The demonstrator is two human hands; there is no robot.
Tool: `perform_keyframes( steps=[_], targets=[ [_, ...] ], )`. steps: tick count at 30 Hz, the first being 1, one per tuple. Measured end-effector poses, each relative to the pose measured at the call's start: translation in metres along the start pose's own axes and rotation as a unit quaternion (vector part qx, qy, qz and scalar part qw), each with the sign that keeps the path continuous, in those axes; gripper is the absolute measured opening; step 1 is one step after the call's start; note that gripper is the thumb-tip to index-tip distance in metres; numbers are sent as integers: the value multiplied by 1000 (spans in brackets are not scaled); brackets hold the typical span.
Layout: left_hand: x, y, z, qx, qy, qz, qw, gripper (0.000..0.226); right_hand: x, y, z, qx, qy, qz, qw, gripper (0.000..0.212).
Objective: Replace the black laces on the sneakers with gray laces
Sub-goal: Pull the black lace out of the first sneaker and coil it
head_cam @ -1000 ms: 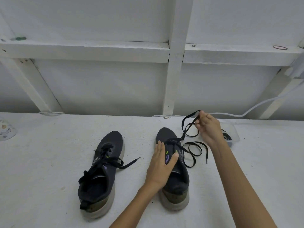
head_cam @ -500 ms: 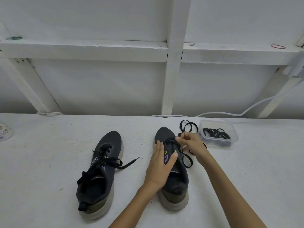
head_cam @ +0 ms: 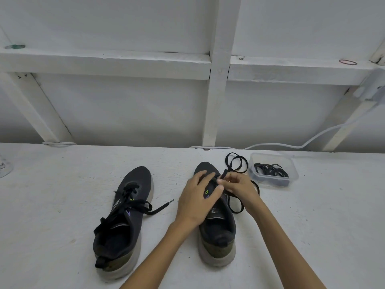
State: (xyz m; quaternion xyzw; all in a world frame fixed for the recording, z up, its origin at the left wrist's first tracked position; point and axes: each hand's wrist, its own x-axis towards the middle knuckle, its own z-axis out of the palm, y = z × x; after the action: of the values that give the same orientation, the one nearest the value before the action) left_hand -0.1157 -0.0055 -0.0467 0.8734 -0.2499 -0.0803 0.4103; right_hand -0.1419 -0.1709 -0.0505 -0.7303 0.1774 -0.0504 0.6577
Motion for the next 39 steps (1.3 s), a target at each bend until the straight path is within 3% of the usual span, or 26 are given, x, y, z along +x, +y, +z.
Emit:
perform_keyframes(
  steps=[5,9,14,18,27,39],
  targets=[
    [22,-3,-9,103,28,35,994,38,0,2,2,14,8,13,1000,13],
    [30,-2,-13,107,25,90,990,17,0,2,8,12,25,8,1000,11],
    [33,-4,-15,115,-1,92,989,26,0,3,6,9,19,4,1000,9],
    [39,1,-18,193,-12,71,979,39,1,5,5,11,10,5,1000,10],
    [42,7,-26,188,-54,46,980,7,-1,7,9,45,13,-1,999,11],
    [38,13,-7,229,-15,23,973,18,-4,11,6,-29,18,-61,998,11]
  ],
)
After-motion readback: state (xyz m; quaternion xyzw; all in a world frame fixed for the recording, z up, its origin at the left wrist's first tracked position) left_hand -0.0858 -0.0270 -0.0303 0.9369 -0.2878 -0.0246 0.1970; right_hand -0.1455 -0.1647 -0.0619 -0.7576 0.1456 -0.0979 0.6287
